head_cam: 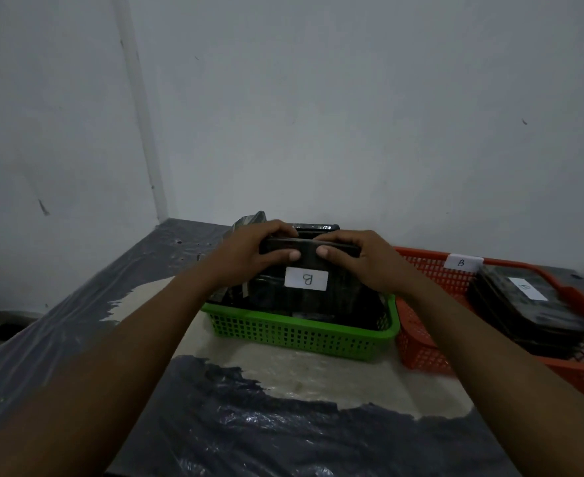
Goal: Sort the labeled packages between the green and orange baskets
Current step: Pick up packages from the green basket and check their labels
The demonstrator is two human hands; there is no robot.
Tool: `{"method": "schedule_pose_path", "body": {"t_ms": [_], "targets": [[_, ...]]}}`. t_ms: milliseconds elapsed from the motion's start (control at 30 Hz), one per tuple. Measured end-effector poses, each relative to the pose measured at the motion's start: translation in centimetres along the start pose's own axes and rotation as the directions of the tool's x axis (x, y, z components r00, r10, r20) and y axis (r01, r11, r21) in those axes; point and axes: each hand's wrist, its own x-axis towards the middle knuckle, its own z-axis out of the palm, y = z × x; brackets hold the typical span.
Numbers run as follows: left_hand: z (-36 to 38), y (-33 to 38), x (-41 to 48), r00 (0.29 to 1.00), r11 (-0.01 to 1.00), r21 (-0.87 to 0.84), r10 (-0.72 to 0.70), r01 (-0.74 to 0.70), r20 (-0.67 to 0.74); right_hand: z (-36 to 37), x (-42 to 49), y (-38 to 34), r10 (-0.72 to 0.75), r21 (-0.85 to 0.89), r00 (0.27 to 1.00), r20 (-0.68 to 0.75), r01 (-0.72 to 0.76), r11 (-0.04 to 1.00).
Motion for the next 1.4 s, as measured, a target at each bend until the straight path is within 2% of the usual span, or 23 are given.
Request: {"method": "schedule_pose_path", "body": {"t_ms": [67, 167, 267, 333, 400, 467, 533, 667, 767, 833, 933, 1033, 1167, 1233, 1300, 1400], "targets": [[0.0, 0.2, -0.1, 0.988, 0.997, -0.072, -0.029, 0.019, -0.151, 0.1, -0.1, -0.2, 0.033, 0.097, 0.999, -0.041, -0.028, 0.995], [0.4, 0.6, -0.5, 0.935, 0.933, -0.333, -0.233, 0.138, -0.267, -0.1, -0.5, -0.5, 0.076, 0.242, 0.99, -0.122, -0.044, 0.969], [1.5, 1.3, -0.7, 0.87, 0.793, -0.572, -0.418, 0.208, -0.264, -0.2, -0.9, -0.8, 0.168, 0.362, 0.962, -0.214, -0.081, 0.929], [2.7, 2.1, -0.3, 0.823, 0.69, -0.698, -0.501, 0.193, -0.267, 0.3, -1.1, -1.0, 0.233, 0.429, 0.94, -0.25, -0.108, 0.897], [4.1, 3.3, 0.4, 0.787, 0.54, -0.829, -0.571, 0.145, -0.235, 1.1, -1.2, -1.1, 0.304, 0.514, 0.912, -0.277, -0.127, 0.849], [5.7, 4.6, 1.1, 0.772, 0.412, -0.905, -0.606, 0.101, -0.19, 2.2, -1.4, -1.4, 0.387, 0.613, 0.869, -0.309, -0.129, 0.78], [7.5, 6.0, 1.7, 0.764, 0.361, -0.929, -0.622, 0.084, -0.173, 3.0, -1.5, -1.7, 0.464, 0.718, 0.82, -0.336, -0.096, 0.689], [9.7, 7.8, 2.4, 0.751, 0.428, -0.902, -0.615, 0.063, -0.239, 4.1, -2.1, -2.4, 0.56, 0.849, 0.753, -0.347, -0.001, 0.528], [9.9, 8.1, 2.9, 0.76, 0.536, -0.842, -0.568, 0.053, -0.314, 3.3, -3.2, -2.6, 0.552, 0.832, 0.759, -0.344, -0.025, 0.554], [10.4, 8.8, 3.8, 0.814, 0.628, -0.775, -0.482, 0.065, -0.323, 0.9, -4.6, -1.4, 0.572, 0.819, 0.74, -0.353, -0.051, 0.572], [10.8, 9.5, 5.0, 0.905, 0.704, -0.694, -0.38, 0.151, -0.189, -2.3, -6.1, -0.4, 0.581, 0.812, 0.739, -0.342, -0.079, 0.578], [10.1, 9.2, 5.5, 0.929, 0.662, -0.722, -0.362, 0.202, -0.072, -2.4, -6.0, -0.5, 0.597, 0.807, 0.721, -0.352, -0.089, 0.584], [13.5, 10.7, 6.6, 0.881, 0.499, -0.837, -0.471, 0.225, -0.043, -3.2, -6.9, 0.7, 0.708, 0.895, 0.595, -0.381, 0.047, 0.443], [15.3, 11.3, 6.8, 0.867, 0.488, -0.85, -0.493, 0.2, -0.078, -3.7, -7.6, 1.6, 0.711, 0.907, 0.607, -0.355, 0.038, 0.42], [16.4, 11.5, 7.1, 0.867, 0.522, -0.836, -0.483, 0.17, -0.125, -4.6, -8.6, 2.5, 0.683, 0.871, 0.642, -0.349, -0.046, 0.488], [16.7, 11.1, 8.3, 0.885, 0.538, -0.828, -0.449, 0.156, -0.125, -6.5, -10.9, 4.6, 0.613, 0.668, 0.66, -0.435, -0.221, 0.711]]}}
